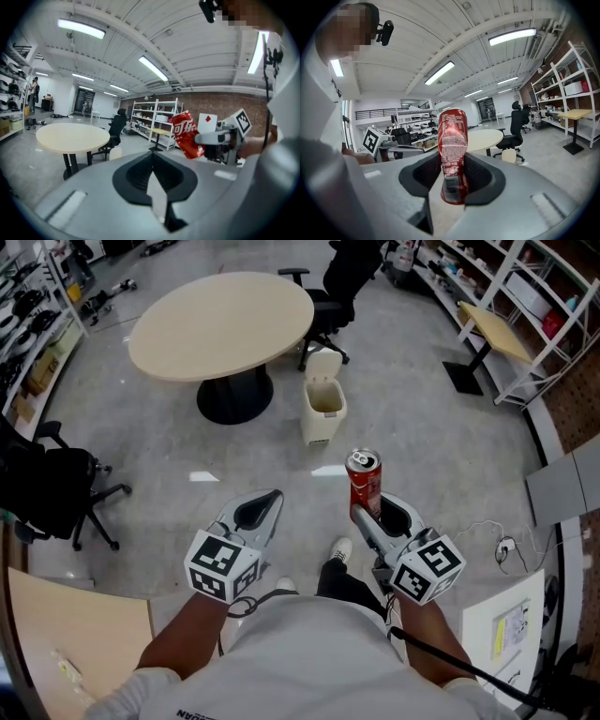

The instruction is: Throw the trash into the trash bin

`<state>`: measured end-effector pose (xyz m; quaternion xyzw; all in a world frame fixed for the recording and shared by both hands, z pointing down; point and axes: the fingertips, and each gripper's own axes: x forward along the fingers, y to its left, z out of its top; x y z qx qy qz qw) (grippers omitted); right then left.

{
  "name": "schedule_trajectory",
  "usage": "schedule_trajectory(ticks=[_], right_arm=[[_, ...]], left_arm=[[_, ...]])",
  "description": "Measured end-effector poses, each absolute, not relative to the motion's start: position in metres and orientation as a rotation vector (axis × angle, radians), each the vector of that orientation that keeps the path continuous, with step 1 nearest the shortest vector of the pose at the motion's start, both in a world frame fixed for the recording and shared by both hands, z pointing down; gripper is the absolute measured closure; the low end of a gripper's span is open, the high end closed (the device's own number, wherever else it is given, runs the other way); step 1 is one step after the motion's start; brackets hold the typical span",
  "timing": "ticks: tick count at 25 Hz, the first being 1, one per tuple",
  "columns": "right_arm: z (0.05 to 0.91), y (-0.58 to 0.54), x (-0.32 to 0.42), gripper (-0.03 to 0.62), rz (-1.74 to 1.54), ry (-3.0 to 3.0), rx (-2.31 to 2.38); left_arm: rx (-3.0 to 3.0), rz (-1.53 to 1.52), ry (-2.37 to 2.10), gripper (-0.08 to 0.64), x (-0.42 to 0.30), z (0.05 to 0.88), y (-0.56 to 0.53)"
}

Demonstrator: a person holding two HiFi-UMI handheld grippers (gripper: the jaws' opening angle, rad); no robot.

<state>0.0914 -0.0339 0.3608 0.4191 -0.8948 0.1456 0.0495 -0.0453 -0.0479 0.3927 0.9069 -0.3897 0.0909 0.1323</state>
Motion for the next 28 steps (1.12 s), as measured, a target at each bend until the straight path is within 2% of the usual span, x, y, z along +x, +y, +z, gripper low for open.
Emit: schedule_trajectory(ticks=[11,28], right_arm=[[0.37,-0.079,0.106,0.443,0.49,-2.755,1.24],[0.386,-0.171,0.169,0.445,0.57,-2.771,1.219]], left_arm=[[2.597,0.296,-1.165,0.552,-0.03,0.399,-0.087],[2.578,0.338,-1.165,0.552,0.043,0.402,-0.178]])
